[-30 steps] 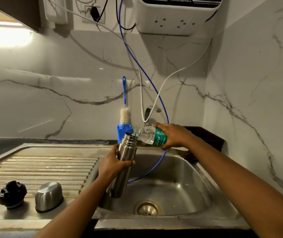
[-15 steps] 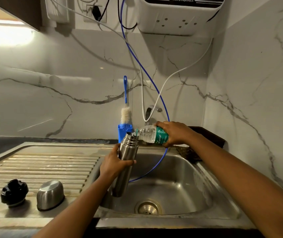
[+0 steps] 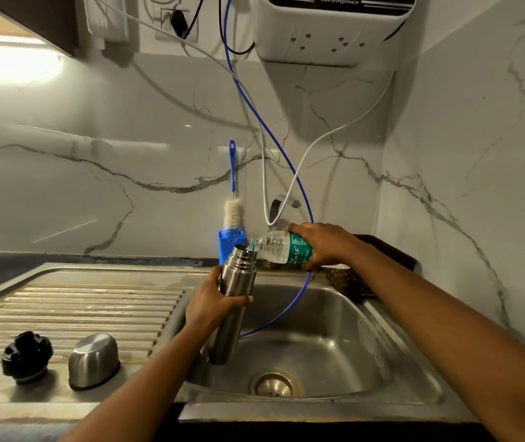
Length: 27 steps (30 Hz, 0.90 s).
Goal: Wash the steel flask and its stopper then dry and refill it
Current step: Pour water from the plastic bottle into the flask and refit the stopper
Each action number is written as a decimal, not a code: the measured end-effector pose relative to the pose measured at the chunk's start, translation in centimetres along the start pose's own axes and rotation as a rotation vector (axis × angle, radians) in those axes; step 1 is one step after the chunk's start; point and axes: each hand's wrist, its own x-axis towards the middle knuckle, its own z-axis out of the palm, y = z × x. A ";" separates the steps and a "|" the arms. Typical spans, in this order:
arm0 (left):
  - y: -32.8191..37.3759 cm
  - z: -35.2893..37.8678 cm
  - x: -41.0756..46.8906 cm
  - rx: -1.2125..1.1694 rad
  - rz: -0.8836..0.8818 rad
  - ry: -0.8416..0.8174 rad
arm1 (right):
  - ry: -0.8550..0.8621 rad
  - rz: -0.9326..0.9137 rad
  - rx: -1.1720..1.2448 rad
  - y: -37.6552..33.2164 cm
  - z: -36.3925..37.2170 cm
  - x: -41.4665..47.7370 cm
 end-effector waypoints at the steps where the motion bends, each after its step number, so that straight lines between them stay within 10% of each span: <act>1: 0.0 0.0 0.0 0.001 0.000 -0.001 | 0.000 0.000 0.001 0.0 0.0 0.0; 27: -0.1 -0.2 -0.1 -0.028 0.004 0.005 | -0.011 -0.034 -0.027 -0.2 -0.8 0.4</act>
